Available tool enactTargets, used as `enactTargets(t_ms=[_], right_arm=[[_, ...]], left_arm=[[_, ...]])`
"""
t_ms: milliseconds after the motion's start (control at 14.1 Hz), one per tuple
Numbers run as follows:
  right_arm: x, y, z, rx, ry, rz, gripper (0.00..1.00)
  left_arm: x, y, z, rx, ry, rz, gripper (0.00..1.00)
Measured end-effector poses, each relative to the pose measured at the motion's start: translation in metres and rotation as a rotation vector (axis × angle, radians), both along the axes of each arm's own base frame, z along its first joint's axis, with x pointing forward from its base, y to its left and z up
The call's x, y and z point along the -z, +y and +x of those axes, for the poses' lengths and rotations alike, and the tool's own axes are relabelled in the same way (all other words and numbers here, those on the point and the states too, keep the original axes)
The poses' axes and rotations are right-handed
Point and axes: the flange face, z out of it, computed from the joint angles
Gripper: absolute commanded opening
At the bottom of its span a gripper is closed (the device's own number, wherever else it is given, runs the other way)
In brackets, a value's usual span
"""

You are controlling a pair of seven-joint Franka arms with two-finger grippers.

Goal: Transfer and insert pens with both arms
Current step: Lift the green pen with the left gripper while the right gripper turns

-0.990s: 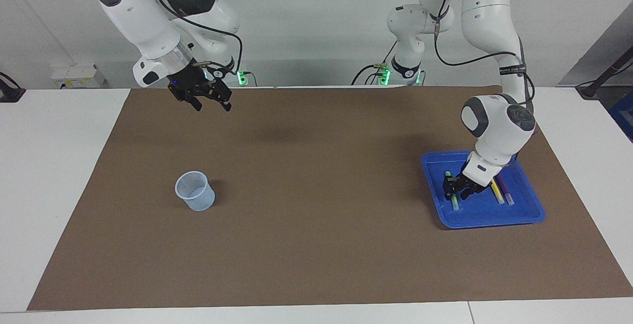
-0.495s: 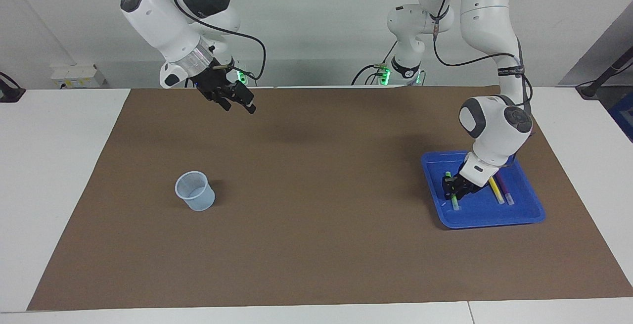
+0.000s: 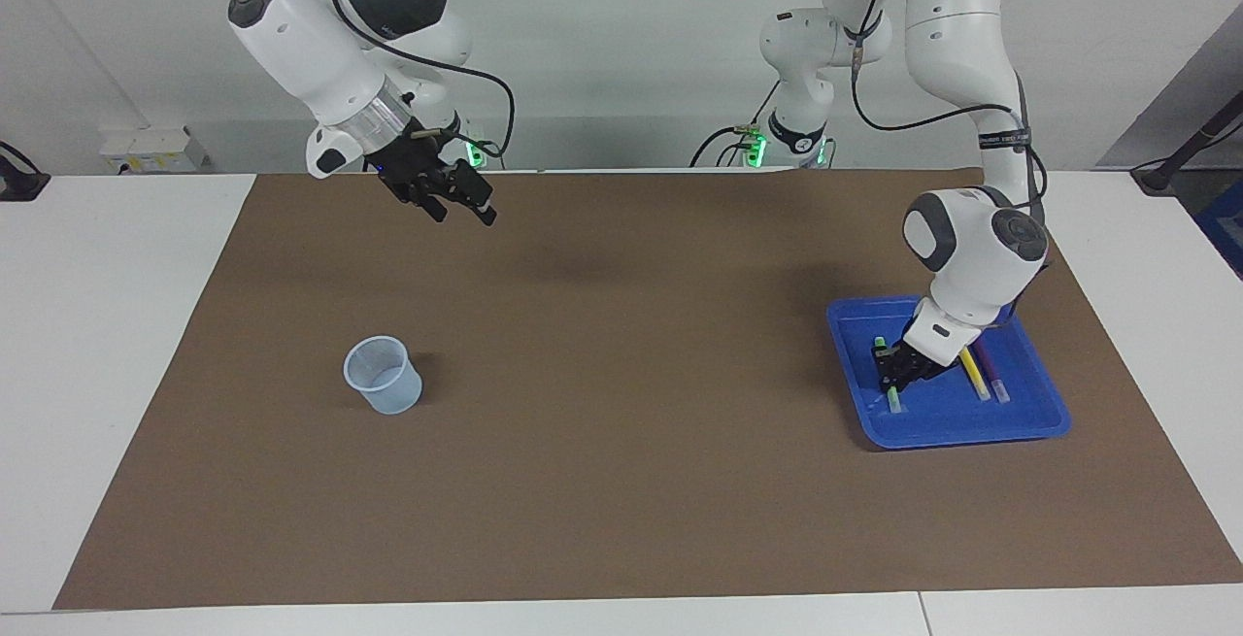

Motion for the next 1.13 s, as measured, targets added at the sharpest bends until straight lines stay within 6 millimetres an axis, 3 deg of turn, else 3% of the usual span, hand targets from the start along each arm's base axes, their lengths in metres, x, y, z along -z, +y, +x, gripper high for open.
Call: enactTargets(t_ms=[424,849,1132], right_arm=[[0.001,-0.003,0.000,0.003,0.002,0.000,1.00],[0.004,-0.003,0.000,0.003,0.006,-0.004,1.00],[0.005,-0.004,-0.002,-0.005,0.019,-0.013,1.00]], left_arm=[[-0.006,0.000,0.002,-0.003,0.020,-0.010,0.00],[-0.049,0.009,0.011,-0.156,0.173,-0.204,0.00],[-0.069,-0.008,0.011,-0.355,0.282,-0.258,0.00]])
